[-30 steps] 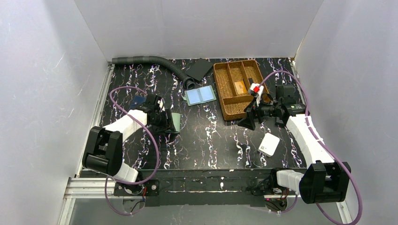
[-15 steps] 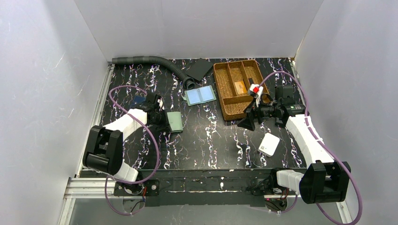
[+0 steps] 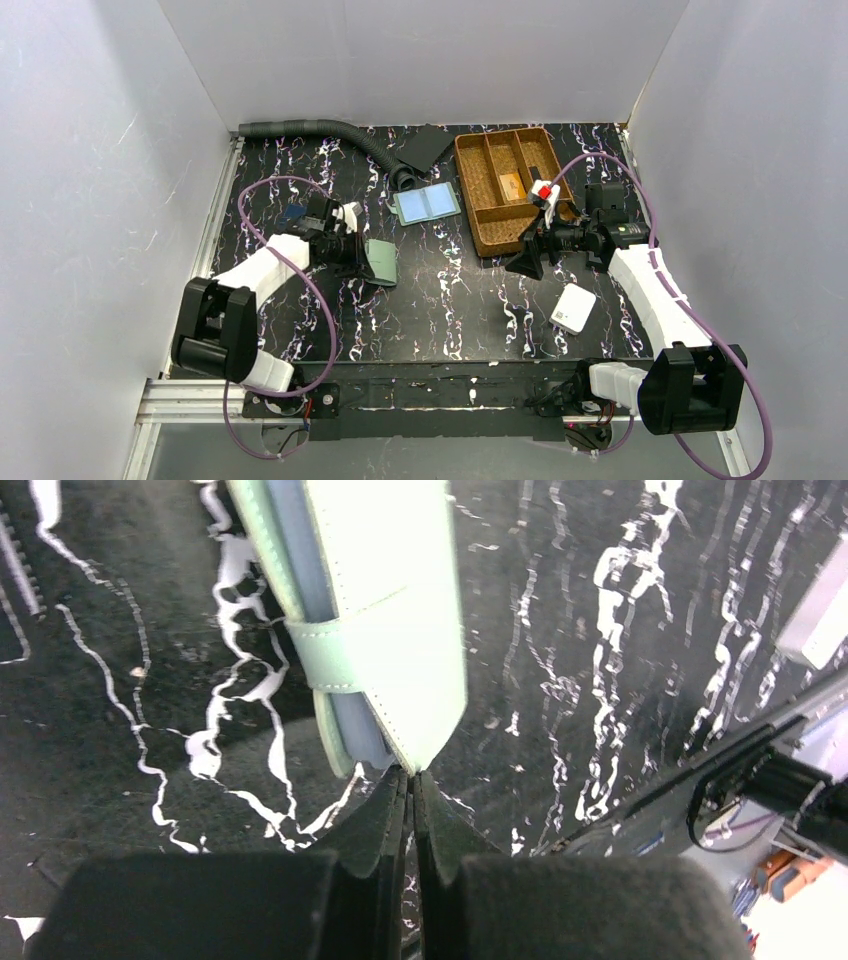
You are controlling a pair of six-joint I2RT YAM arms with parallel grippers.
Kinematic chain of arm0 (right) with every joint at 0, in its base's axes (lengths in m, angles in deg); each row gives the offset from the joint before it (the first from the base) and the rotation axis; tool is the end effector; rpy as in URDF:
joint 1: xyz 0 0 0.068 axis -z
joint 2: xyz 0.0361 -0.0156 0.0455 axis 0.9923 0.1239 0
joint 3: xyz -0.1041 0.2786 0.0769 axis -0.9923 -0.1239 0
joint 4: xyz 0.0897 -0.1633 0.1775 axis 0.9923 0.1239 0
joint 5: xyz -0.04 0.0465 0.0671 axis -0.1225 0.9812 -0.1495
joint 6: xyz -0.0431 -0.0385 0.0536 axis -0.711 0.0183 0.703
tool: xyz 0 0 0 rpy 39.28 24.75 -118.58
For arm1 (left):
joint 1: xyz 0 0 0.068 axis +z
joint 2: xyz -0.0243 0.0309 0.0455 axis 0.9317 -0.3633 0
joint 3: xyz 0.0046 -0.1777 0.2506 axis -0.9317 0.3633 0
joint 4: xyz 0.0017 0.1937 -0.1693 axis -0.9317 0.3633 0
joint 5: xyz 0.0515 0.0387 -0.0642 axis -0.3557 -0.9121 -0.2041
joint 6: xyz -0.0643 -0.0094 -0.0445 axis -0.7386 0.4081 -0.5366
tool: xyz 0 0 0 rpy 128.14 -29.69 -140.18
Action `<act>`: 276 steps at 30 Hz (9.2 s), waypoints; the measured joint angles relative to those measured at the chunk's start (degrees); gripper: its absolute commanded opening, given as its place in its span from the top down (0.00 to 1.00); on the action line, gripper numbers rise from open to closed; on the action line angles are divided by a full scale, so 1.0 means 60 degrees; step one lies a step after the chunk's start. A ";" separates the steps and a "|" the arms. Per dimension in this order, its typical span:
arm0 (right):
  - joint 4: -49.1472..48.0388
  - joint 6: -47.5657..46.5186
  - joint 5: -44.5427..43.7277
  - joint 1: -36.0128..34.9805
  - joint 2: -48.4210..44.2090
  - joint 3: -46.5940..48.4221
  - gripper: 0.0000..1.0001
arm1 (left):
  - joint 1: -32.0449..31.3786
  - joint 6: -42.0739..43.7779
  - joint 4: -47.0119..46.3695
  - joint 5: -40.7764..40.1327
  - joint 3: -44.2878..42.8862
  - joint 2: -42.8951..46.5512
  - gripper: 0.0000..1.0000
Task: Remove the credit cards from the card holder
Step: Pick up the card holder from the center of the board, then open the card holder at the center of the board.
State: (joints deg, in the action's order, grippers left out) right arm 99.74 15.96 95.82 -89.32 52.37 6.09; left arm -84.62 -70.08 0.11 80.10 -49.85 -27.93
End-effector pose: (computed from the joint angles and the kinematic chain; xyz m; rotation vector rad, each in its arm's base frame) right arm 0.2235 0.0782 0.3014 -1.0736 1.8674 0.8033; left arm 0.2801 -0.1078 0.2089 0.0665 2.6124 -0.7557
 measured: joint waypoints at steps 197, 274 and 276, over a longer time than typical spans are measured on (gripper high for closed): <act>-0.8644 0.9031 0.1377 -0.3126 0.3045 -0.1891 0.99 | -0.6615 0.6058 -0.6623 -0.4590 0.1719 0.2670 0.52; 0.1144 -0.4353 0.1224 -0.4681 0.3672 0.0142 0.90 | -0.3442 -0.3064 -0.8612 0.3118 0.3716 0.1410 0.35; 0.1213 -0.4401 0.1228 -0.4681 0.3672 0.0142 0.90 | -0.3479 -0.3064 -0.8612 0.3184 0.3661 0.1304 0.35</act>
State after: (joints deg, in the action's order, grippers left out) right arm 107.02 -10.45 103.19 -117.41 74.40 6.95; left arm -105.49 -88.46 -51.56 99.20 -27.88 -20.11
